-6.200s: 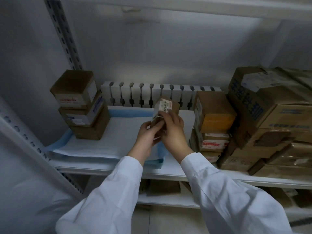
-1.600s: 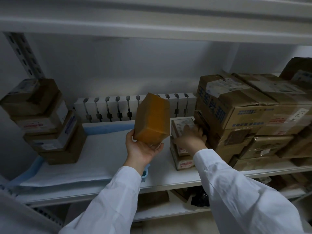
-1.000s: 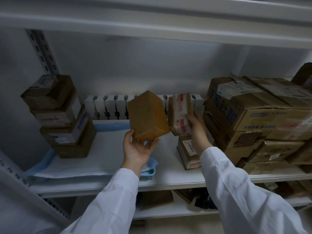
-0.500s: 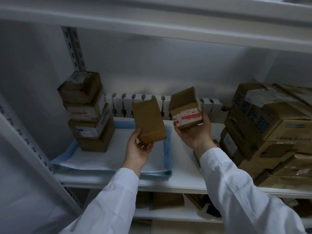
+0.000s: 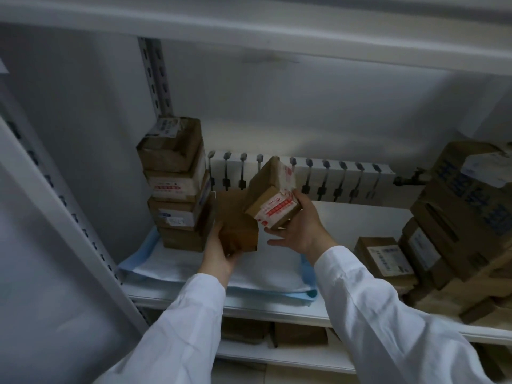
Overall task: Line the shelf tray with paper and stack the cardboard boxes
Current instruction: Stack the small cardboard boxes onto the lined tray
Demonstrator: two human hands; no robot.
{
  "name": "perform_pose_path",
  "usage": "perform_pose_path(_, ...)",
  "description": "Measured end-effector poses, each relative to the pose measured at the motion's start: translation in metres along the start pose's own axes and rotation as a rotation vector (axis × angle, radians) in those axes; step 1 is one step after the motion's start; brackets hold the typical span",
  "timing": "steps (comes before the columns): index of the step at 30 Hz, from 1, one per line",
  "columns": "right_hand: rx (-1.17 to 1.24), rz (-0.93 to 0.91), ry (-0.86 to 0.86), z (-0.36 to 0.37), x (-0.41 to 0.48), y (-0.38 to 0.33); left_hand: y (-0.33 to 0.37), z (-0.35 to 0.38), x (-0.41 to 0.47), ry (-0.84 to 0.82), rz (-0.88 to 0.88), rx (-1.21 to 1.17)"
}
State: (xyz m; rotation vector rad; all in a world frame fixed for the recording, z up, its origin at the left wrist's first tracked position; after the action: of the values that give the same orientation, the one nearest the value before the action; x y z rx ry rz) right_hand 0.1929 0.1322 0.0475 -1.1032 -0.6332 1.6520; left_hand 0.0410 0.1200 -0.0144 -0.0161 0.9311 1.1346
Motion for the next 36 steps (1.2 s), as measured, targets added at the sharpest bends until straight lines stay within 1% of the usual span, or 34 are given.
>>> perform_pose_path(2,-0.014,0.003,-0.008,0.01,0.003,0.005,0.009,-0.005,0.008,0.02,-0.01,0.005)
perform_pose_path(5,0.057,-0.009,-0.001,0.023,0.006,0.008,0.017,-0.009,0.016,0.018,-0.038,0.025)
perform_pose_path(7,0.059,-0.025,0.006,0.029,0.007,0.01,0.019,-0.013,0.018,0.068,-0.042,0.066)
perform_pose_path(9,0.045,-0.032,0.009,0.033,0.009,0.011,0.022,-0.015,0.017,0.099,-0.043,0.056)
perform_pose_path(11,0.042,-0.039,0.009,0.038,0.011,0.012,0.024,-0.017,0.02,0.097,-0.056,0.042)
perform_pose_path(13,0.035,-0.041,0.015,0.042,0.012,0.013,0.026,-0.017,0.026,0.057,-0.062,0.045)
perform_pose_path(14,0.022,-0.042,0.017,0.044,0.012,0.013,0.026,-0.016,0.028,0.027,-0.071,0.043)
perform_pose_path(15,0.005,-0.043,0.016,0.047,0.012,0.014,0.027,-0.017,0.028,0.032,-0.073,0.057)
perform_pose_path(19,-0.107,-0.032,0.03,0.053,0.014,0.02,0.036,-0.023,0.026,0.099,-0.052,0.012)
perform_pose_path(20,-0.164,-0.023,0.034,0.054,0.015,0.023,0.038,-0.022,0.024,0.098,-0.039,0.036)
perform_pose_path(22,-0.295,-0.014,0.049,0.056,0.016,0.026,0.041,-0.02,0.019,0.103,0.005,0.177)
perform_pose_path(23,-0.338,-0.017,0.058,0.058,0.015,0.027,0.04,-0.022,0.021,0.075,0.001,0.242)
perform_pose_path(25,-0.344,-0.034,0.059,0.065,0.013,0.026,0.037,-0.015,0.017,0.029,-0.062,0.338)
perform_pose_path(29,-0.299,-0.085,0.006,0.089,0.009,0.025,0.037,-0.009,0.018,-0.091,-0.16,0.153)
perform_pose_path(30,-0.312,-0.091,-0.001,0.093,0.008,0.025,0.034,-0.011,0.021,-0.078,-0.228,0.018)
perform_pose_path(31,-0.334,-0.096,-0.003,0.096,0.008,0.025,0.036,-0.015,0.023,-0.03,-0.219,-0.116)
perform_pose_path(33,-0.391,-0.107,-0.008,0.099,0.005,0.023,0.041,-0.011,0.019,-0.1,-0.207,-0.09)
perform_pose_path(34,-0.428,-0.108,-0.013,0.1,0.003,0.021,0.041,-0.003,0.014,-0.192,-0.195,-0.002)
perform_pose_path(35,-0.469,-0.102,-0.018,0.099,0.001,0.02,0.043,-0.002,0.01,-0.213,-0.177,-0.012)
perform_pose_path(36,-0.509,-0.094,-0.02,0.098,0.001,0.02,0.043,0.001,0.009,-0.225,-0.19,-0.096)
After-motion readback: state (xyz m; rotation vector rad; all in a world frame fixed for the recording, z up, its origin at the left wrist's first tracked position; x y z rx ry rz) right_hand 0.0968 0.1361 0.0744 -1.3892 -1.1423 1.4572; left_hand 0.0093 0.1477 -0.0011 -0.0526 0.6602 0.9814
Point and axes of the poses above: each hand's wrist, its own x-axis towards the middle knuckle, its own z-axis out of the palm, y = z × x, the point moved 6 cm from there along x, towards the middle knuckle, and after that the axes turned 9 degrees about -z, right-handed, at the moved point
